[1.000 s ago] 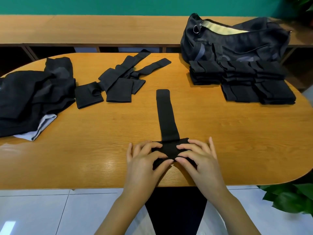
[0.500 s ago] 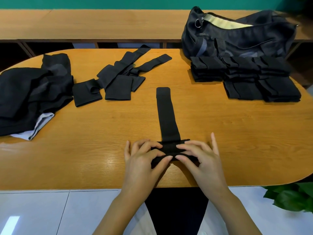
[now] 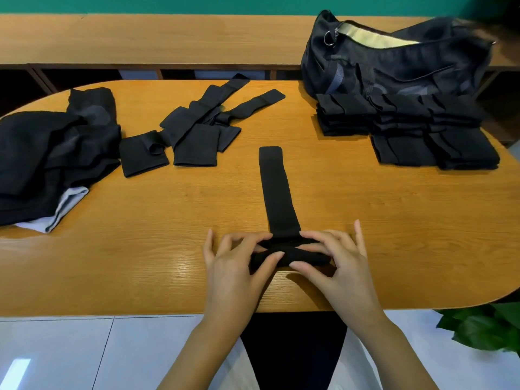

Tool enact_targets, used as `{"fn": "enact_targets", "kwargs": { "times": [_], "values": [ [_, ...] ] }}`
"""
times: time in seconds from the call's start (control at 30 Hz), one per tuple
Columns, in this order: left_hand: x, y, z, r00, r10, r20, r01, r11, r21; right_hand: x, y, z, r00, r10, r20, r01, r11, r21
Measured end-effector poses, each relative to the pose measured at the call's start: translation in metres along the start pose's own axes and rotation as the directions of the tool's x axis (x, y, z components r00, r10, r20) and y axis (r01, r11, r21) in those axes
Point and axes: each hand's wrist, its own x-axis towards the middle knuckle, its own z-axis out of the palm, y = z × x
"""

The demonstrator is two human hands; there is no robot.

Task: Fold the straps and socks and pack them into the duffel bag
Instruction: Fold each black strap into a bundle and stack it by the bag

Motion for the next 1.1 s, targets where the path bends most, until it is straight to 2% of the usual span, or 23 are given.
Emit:
{"fn": "enact_targets", "kwargs": {
  "times": [0.17,0.3,0.4,0.53,0.67,0.73,0.87,1.0,1.1],
  "values": [
    [0.003,0.001,0.0,1.0,0.007,-0.028,-0.008,1.0,-0.009,-0.001,0.004,-0.003,0.999,-0.029,0.022,0.032,0.99,-0.134],
    [0.002,-0.004,-0.004,0.998,0.025,0.052,-0.023,0.999,-0.048,0.004,0.0,0.0,0.999,0.045,0.014,-0.044,0.997,-0.064],
    [0.0,-0.009,-0.005,0.995,0.055,0.083,-0.054,0.999,-0.004,0.009,-0.004,-0.001,0.996,0.092,-0.005,-0.092,0.995,0.047],
    [0.0,-0.011,-0.004,0.999,0.026,0.037,-0.025,0.999,-0.031,0.013,-0.005,-0.007,0.983,0.175,0.063,-0.182,0.973,0.14],
    [0.005,-0.011,-0.006,1.0,-0.028,-0.008,0.028,0.999,-0.038,0.011,-0.003,-0.013,0.968,0.233,0.096,-0.244,0.963,0.115],
    [0.006,-0.011,-0.005,0.998,-0.059,-0.022,0.058,0.998,-0.033,0.01,-0.002,-0.013,0.958,0.274,0.088,-0.284,0.947,0.148],
    [0.008,-0.006,-0.005,0.991,-0.122,-0.052,0.12,0.992,-0.027,0.011,-0.003,-0.007,0.96,0.277,0.025,-0.278,0.946,0.169],
    [0.012,-0.005,-0.007,0.989,-0.134,-0.057,0.14,0.984,0.114,0.015,-0.004,-0.001,0.961,0.276,-0.02,-0.273,0.958,0.082],
    [0.015,-0.004,-0.007,0.995,-0.094,-0.025,0.097,0.967,0.236,0.016,-0.001,0.002,0.966,0.254,-0.042,-0.257,0.963,-0.086]
  ]
}}
